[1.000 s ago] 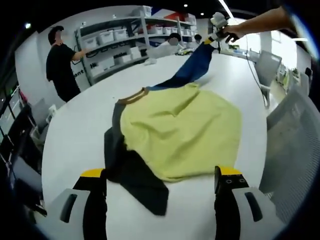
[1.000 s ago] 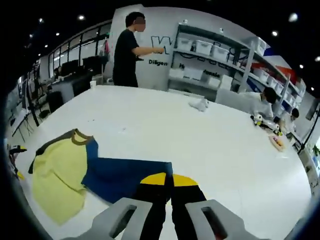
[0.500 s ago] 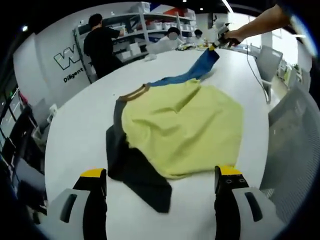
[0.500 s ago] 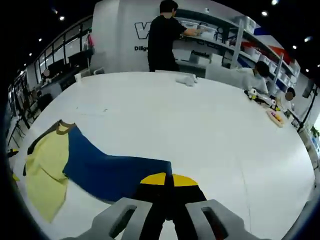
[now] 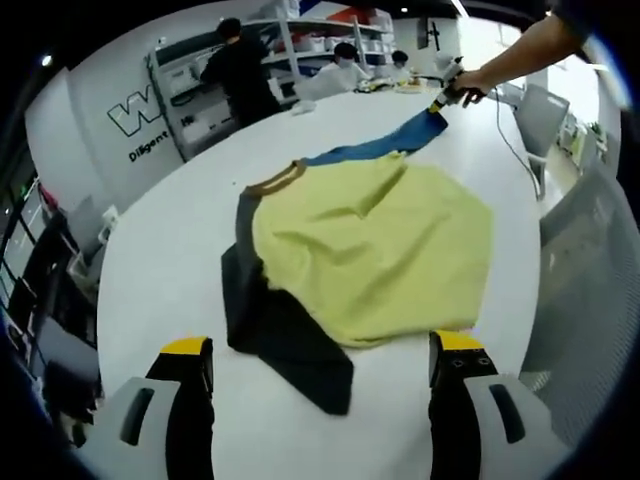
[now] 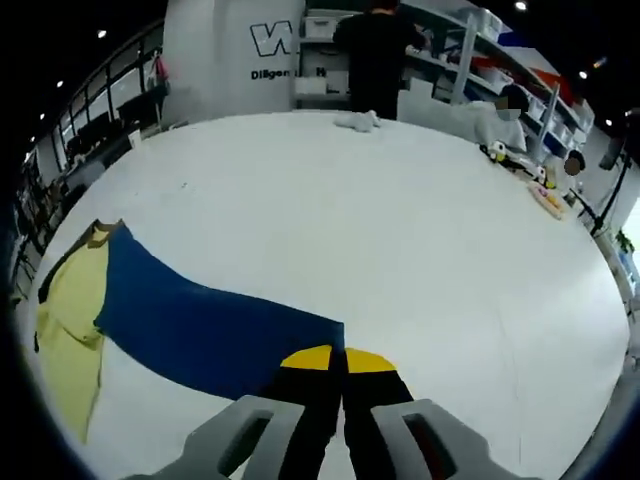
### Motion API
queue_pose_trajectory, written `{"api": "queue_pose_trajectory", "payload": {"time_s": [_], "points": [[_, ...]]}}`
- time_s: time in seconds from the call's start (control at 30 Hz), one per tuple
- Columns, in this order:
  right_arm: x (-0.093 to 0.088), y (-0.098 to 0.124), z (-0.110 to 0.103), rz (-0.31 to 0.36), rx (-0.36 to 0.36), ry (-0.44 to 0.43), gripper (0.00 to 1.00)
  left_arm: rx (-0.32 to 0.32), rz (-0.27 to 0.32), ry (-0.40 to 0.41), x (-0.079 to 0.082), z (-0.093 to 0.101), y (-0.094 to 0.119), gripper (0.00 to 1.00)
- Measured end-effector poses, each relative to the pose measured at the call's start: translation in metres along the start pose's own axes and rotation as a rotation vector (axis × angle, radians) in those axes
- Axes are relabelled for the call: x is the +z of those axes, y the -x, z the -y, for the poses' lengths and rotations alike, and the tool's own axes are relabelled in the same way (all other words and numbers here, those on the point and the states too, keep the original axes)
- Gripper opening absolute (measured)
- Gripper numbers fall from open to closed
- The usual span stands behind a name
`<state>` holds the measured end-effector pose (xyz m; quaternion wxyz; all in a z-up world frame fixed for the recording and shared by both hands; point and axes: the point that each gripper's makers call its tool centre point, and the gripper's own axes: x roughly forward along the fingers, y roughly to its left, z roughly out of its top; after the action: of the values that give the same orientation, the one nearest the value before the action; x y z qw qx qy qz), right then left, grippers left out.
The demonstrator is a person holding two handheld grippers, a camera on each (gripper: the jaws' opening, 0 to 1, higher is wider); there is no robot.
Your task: Fold the garment on the visible template until the final outline fits inside the template.
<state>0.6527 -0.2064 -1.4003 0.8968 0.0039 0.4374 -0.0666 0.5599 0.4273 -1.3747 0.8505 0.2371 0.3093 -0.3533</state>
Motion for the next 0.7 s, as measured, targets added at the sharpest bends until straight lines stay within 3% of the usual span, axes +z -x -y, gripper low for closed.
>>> {"api": "queue_pose_trajectory", "payload": {"time_s": [0.07,0.2,0.3,0.53,0.7], "points": [[-0.002,-0.002,0.0,-0.001,0.0,0.01,0.0,0.001,-0.005,0.001,-0.001,-0.001,0.0,0.86],[0.004,0.002,0.018,0.036,-0.093,0.111,0.02,0.0,-0.006,0.005,-0.001,0.0,-0.002,0.86],[0.002,0.007,0.019,0.037,-0.082,0.104,0.12,-0.008,-0.004,-0.002,0.001,0.003,-0.003,0.86],[0.002,0.023,0.02,0.066,-0.069,0.133,0.14,-0.02,0.012,-0.006,0.002,0.006,-0.008,0.86],[0.009,0.037,0.005,0.114,-0.033,0.153,0.23,-0.02,0.015,0.004,-0.003,0.005,-0.007,0.86]]}}
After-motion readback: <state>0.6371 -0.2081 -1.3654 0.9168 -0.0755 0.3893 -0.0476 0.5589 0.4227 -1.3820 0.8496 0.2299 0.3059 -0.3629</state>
